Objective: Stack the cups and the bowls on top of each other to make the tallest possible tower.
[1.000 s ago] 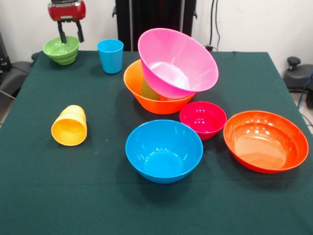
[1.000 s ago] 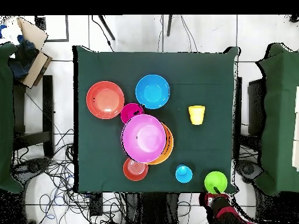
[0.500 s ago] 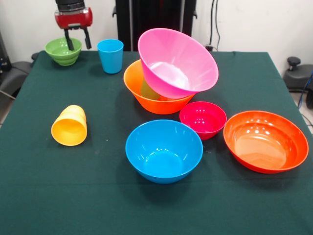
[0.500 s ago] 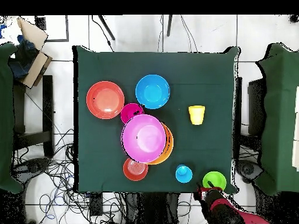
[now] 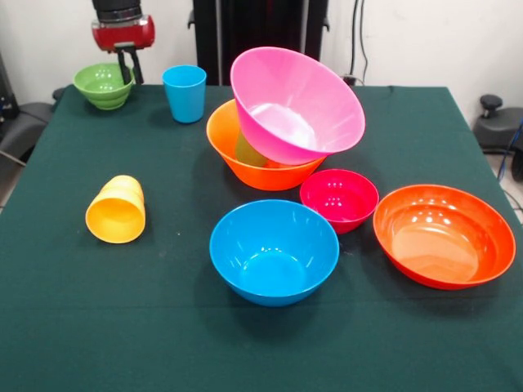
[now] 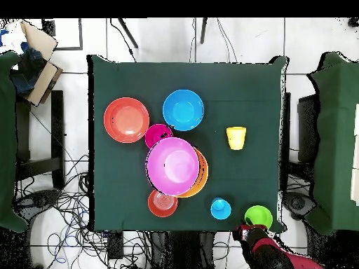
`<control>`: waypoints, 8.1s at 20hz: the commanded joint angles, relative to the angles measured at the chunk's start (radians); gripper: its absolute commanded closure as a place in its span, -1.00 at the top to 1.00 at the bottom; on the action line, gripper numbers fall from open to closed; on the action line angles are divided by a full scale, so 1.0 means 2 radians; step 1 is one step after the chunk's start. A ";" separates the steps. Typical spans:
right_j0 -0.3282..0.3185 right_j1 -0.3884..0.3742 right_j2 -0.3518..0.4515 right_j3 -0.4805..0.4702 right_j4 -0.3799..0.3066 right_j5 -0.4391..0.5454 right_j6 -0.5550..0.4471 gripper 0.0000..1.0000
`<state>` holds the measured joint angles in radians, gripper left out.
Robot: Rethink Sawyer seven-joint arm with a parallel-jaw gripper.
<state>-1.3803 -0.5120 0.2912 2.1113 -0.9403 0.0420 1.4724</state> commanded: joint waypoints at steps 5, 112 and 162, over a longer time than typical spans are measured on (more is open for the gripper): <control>0.041 0.003 -0.004 -0.057 -0.009 -0.022 0.051 -1.00; 0.359 -0.455 -0.037 0.104 0.382 0.355 0.213 -1.00; 0.468 -0.240 -0.086 -0.039 0.367 0.271 0.334 -1.00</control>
<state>-0.4072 -1.0328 0.0738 2.0389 -0.1850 0.6482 2.1755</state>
